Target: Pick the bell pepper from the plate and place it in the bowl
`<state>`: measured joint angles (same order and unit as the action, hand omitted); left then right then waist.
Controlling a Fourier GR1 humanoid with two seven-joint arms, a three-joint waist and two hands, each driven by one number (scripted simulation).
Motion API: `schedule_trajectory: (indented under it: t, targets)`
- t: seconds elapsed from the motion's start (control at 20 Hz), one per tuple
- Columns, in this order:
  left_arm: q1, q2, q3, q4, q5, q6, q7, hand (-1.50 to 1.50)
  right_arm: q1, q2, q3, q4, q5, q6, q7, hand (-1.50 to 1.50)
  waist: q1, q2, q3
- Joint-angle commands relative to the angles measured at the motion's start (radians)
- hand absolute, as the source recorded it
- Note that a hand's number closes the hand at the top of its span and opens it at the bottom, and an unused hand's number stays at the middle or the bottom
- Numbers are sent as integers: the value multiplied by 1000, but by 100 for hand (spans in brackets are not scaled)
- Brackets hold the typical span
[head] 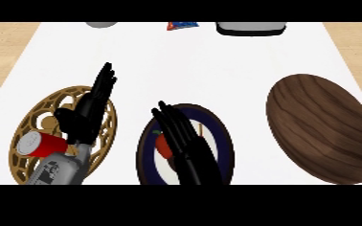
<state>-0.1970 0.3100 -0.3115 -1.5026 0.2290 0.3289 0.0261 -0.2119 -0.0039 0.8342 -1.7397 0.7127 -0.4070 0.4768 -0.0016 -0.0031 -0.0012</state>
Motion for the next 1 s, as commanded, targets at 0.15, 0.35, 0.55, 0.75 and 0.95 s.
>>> schedule_trajectory:
  t: [0.15, 0.35, 0.55, 0.75, 0.95]
  targets:
    - [7, -7, 12, -13, -9, -19, 23, 0, -152, 4, -25, 37, -64, 189, 312, -150, 13, 3, 0]
    - [-2, -43, 23, 58, -32, -42, -31, 0, -135, 4, -7, 101, -91, 203, 323, -150, 4, 4, 1]
    - [-13, -86, 21, 13, -87, -15, 19, 0, -174, 4, -7, 155, -132, 195, 327, -150, 6, 3, 1]
    - [28, -42, 100, -23, -64, -113, 26, 0, -69, 4, -70, 151, -135, 230, 176, -150, 3, 3, 1]
    - [15, -101, 67, -57, -123, -57, 74, 0, -84, 4, -36, 192, -189, 157, 112, -150, 6, 3, 1]
